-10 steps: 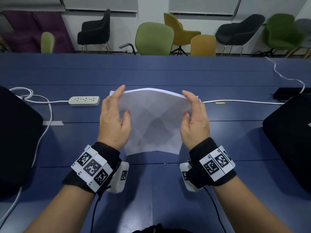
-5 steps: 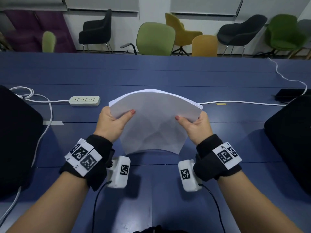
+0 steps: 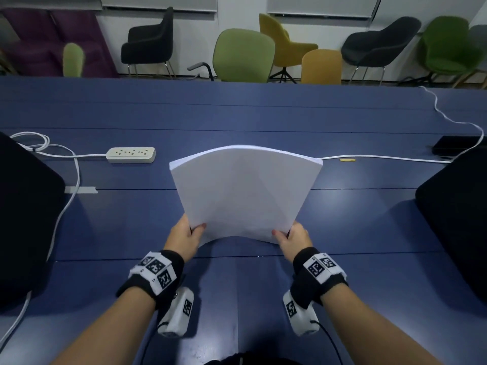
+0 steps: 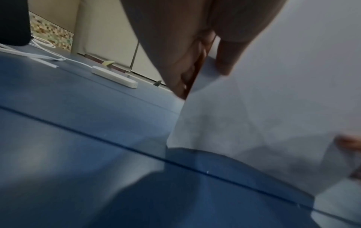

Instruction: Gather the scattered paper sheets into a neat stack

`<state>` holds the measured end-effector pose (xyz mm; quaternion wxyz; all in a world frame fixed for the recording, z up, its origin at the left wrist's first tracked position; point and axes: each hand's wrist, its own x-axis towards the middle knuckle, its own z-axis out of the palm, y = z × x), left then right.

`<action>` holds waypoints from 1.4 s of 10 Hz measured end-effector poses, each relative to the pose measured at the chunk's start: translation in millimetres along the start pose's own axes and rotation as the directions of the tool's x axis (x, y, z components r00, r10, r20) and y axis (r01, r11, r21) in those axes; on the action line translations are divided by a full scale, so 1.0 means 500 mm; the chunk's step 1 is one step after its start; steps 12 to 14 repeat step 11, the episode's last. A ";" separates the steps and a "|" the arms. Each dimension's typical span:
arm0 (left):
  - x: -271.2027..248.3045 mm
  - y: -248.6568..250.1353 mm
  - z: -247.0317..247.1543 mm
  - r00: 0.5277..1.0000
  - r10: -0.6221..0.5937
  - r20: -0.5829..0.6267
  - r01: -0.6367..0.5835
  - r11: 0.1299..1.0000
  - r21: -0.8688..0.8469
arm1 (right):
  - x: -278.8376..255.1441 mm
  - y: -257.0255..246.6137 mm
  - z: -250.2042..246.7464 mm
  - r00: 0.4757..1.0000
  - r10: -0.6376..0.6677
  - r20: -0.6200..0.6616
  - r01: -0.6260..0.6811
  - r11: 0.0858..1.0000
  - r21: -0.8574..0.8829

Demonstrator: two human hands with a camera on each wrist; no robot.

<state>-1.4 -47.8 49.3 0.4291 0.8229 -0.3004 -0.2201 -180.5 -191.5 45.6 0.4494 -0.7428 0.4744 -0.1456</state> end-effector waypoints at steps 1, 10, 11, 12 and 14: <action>-0.015 -0.003 0.004 0.996 0.022 -0.092 -0.022 1.000 0.004 | -0.016 0.006 0.003 0.997 -0.061 -0.049 0.063 0.998 0.027; -0.039 -0.086 0.041 0.898 -0.418 0.137 0.336 0.853 0.399 | -0.074 0.087 0.057 0.936 0.338 0.100 -0.295 0.906 -0.303; -0.042 -0.099 0.038 0.902 -0.414 0.123 0.352 0.870 0.346 | -0.074 0.088 0.049 0.939 0.327 0.104 -0.291 0.921 -0.261; -0.042 -0.099 0.038 0.902 -0.414 0.123 0.352 0.870 0.346 | -0.074 0.088 0.049 0.939 0.327 0.104 -0.291 0.921 -0.261; -0.042 -0.099 0.038 0.902 -0.414 0.123 0.352 0.870 0.346 | -0.074 0.088 0.049 0.939 0.327 0.104 -0.291 0.921 -0.261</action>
